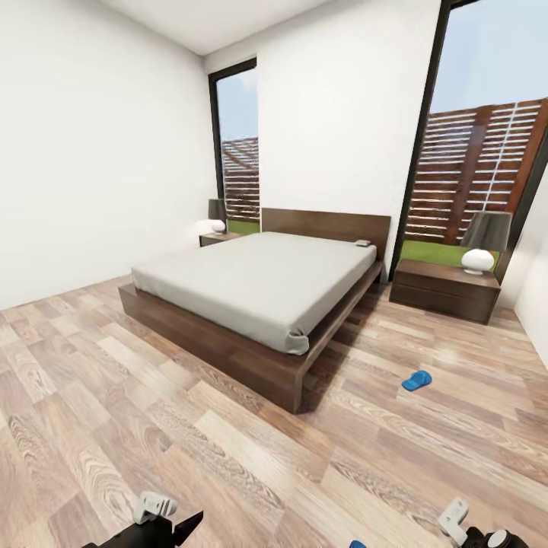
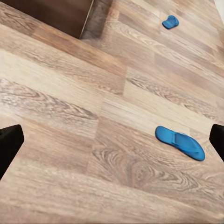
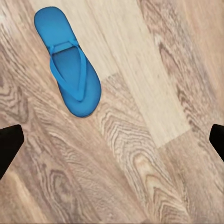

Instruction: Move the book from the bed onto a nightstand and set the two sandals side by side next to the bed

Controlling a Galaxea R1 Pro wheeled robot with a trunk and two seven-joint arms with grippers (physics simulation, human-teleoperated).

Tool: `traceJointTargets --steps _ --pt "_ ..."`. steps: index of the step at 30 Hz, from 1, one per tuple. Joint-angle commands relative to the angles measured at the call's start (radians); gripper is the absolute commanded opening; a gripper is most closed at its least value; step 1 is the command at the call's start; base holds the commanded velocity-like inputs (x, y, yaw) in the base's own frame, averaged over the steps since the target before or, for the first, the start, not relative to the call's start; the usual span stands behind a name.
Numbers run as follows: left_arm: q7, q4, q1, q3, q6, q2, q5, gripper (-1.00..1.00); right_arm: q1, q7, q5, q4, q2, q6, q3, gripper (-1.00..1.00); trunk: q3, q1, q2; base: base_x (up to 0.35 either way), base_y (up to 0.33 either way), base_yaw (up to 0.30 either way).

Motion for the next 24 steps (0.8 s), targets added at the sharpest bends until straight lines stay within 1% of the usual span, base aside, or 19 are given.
traceJointTargets --steps 1,11,24 --pt "-0.002 -0.001 0.0 0.0 0.01 0.0 0.009 1.0 0.0 0.008 0.01 -0.002 0.0 0.002 -0.002 1.0 -0.004 0.004 -0.008 0.0 0.0 0.0" --pt "-0.002 -0.001 0.0 0.001 0.01 0.0 0.009 1.0 0.0 0.004 0.009 -0.002 0.001 0.003 -0.002 1.0 -0.035 0.042 -0.078 0.0 0.0 0.0" --pt "-0.002 -0.001 0.0 0.001 0.01 0.0 0.009 1.0 0.0 0.0 0.01 -0.002 0.0 0.002 -0.002 1.0 -0.086 0.048 -0.081 0.0 0.0 0.0"
